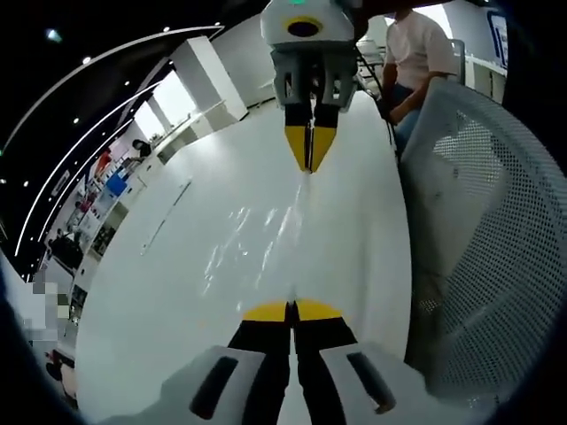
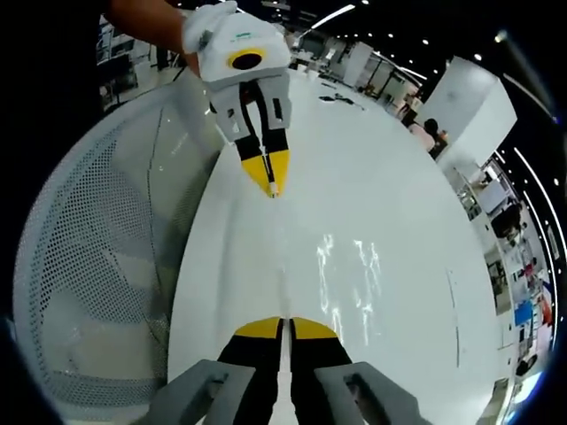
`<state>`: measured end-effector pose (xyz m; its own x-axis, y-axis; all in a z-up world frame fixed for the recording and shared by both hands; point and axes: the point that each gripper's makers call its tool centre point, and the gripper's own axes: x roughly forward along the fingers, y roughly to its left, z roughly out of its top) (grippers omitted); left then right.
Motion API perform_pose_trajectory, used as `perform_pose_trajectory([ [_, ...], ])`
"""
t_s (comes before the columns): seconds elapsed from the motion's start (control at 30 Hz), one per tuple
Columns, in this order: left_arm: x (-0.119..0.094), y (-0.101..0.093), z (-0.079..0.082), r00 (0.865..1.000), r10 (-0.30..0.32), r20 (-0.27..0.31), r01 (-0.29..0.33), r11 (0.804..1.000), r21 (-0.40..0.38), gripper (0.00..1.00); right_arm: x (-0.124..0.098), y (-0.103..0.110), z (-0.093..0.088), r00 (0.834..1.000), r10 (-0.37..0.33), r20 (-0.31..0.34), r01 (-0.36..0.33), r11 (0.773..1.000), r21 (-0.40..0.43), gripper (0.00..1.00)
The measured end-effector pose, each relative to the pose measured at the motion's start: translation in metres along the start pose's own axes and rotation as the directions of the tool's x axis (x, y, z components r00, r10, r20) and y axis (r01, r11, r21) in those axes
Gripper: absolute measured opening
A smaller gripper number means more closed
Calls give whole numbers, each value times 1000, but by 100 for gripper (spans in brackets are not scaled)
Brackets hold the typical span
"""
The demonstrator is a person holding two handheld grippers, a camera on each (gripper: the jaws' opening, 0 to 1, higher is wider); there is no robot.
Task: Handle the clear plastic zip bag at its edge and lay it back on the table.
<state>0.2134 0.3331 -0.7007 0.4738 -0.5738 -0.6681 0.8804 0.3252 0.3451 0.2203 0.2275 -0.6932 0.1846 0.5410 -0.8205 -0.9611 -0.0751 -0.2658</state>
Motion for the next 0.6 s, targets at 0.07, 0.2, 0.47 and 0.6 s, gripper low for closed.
perform_pose_trajectory([
  [0.07,0,-1,1,1000,-4,4,4,1000,2,0,0,-1,4,1000,-7,11,7,1000,-13,4],
  [0.2,1,-2,5,1000,-13,4,13,1000,17,0,2,0,14,999,-2,34,2,1000,-2,8],
  [0.47,2,-2,13,1000,-19,9,18,999,31,0,9,4,28,998,19,61,-21,1000,23,15],
  [0.6,2,-2,16,1000,-23,10,23,999,30,0,10,4,34,997,20,75,-22,999,27,16],
])
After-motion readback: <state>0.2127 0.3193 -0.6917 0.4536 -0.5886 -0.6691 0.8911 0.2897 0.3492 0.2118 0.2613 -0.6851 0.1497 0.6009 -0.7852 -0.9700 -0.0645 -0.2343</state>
